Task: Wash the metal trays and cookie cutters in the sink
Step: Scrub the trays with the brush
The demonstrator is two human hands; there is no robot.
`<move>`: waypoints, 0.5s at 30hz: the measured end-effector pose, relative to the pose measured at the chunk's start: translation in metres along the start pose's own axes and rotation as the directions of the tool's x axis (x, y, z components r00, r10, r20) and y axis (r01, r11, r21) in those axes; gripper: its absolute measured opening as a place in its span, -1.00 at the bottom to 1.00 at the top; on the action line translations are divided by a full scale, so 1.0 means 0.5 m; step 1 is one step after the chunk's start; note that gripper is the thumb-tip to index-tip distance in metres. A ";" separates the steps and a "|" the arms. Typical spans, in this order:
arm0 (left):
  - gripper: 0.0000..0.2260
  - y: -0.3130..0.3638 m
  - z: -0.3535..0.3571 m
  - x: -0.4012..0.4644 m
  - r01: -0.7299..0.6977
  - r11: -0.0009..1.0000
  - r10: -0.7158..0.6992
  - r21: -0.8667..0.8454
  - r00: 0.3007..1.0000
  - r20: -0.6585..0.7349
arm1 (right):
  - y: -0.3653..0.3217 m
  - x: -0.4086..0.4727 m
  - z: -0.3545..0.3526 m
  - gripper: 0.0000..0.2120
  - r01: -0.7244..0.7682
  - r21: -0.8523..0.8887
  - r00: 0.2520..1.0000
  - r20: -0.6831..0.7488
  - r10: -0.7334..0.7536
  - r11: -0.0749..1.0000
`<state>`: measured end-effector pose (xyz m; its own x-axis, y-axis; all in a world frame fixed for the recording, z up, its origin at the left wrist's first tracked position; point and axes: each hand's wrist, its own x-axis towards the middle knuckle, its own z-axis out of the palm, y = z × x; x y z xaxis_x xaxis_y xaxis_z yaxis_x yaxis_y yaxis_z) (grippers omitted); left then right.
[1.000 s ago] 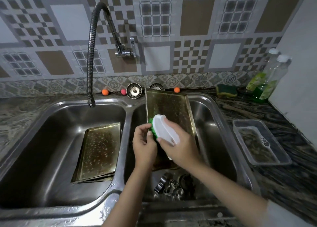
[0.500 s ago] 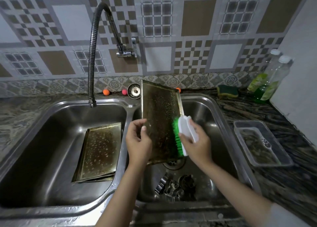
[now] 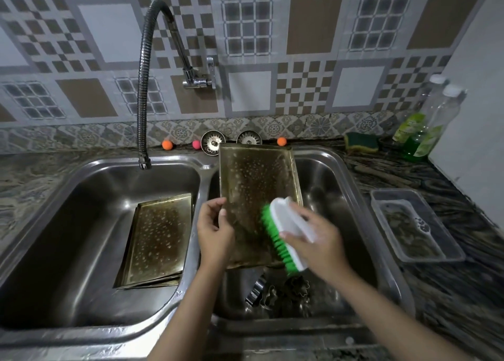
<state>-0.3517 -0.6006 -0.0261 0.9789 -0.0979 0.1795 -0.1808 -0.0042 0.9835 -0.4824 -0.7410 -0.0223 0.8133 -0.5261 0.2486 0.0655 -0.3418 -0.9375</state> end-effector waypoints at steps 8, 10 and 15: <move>-0.78 0.003 -0.011 0.001 0.144 0.987 -0.147 -0.078 0.988 -0.044 | 0.000 0.057 -0.122 -0.48 -0.037 -0.072 0.991 -0.130 0.027 0.997; -0.75 0.005 -0.007 -0.002 0.179 0.980 -0.182 -0.092 0.983 -0.024 | 0.003 0.048 -0.108 -0.46 -0.091 -0.045 0.993 -0.081 0.088 0.995; -0.70 0.008 0.009 -0.008 0.241 0.969 -0.238 -0.060 0.970 0.058 | -0.012 0.039 -0.073 -0.48 -0.115 0.195 0.992 -0.036 0.125 0.974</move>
<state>-0.3565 -0.6049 -0.0232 0.9866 -0.1512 -0.0608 0.0663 0.0317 0.9973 -0.4880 -0.7778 -0.0028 0.7940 -0.5920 0.1384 0.0826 -0.1205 -0.9893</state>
